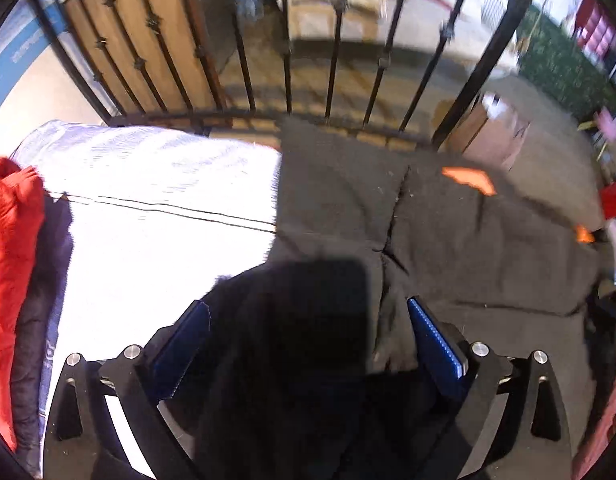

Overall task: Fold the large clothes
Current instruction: 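Press the folded jacket edge with the right tool, then lift both tools away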

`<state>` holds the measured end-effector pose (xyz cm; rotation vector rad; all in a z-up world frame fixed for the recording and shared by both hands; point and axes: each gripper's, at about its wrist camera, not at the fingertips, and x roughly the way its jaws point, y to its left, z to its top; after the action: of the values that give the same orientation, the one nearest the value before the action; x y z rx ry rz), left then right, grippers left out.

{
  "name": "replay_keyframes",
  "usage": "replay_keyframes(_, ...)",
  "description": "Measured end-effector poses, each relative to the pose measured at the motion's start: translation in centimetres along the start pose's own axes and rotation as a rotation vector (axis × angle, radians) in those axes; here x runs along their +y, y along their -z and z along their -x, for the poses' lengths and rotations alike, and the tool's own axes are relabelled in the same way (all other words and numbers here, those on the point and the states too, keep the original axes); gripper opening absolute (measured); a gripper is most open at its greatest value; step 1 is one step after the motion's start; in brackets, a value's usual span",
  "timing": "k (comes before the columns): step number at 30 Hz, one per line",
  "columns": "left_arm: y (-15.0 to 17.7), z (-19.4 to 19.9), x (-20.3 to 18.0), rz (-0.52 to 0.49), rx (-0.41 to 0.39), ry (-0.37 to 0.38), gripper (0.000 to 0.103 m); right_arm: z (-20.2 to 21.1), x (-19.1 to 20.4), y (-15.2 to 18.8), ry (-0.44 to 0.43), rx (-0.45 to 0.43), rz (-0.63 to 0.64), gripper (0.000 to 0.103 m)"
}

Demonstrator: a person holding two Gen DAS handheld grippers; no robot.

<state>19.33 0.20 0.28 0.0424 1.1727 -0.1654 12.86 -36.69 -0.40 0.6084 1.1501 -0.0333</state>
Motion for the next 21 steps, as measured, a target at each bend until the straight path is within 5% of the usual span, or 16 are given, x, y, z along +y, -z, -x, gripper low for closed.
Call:
replay_keyframes(6, 4.2, 4.3, 7.1, 0.098, -0.015, 0.002, 0.096, 7.1, -4.9, 4.7, 0.098, -0.118, -0.069, 0.083)
replay_keyframes(10, 7.4, 6.5, 9.8, 0.150, 0.011, 0.012, 0.096, 10.2, -9.2, 9.5, 0.196, -0.097, -0.131, 0.083)
replay_keyframes(16, 10.4, 7.7, 8.0, 0.177, 0.041, 0.063, 0.096, 11.7, -13.6, 14.3, 0.172, -0.073, -0.320, 0.083)
replay_keyframes(21, 10.3, 8.6, 5.4, 0.199, 0.022, 0.106, 0.096, 11.1, -12.9, 13.7, 0.107, -0.071, -0.330, 0.083)
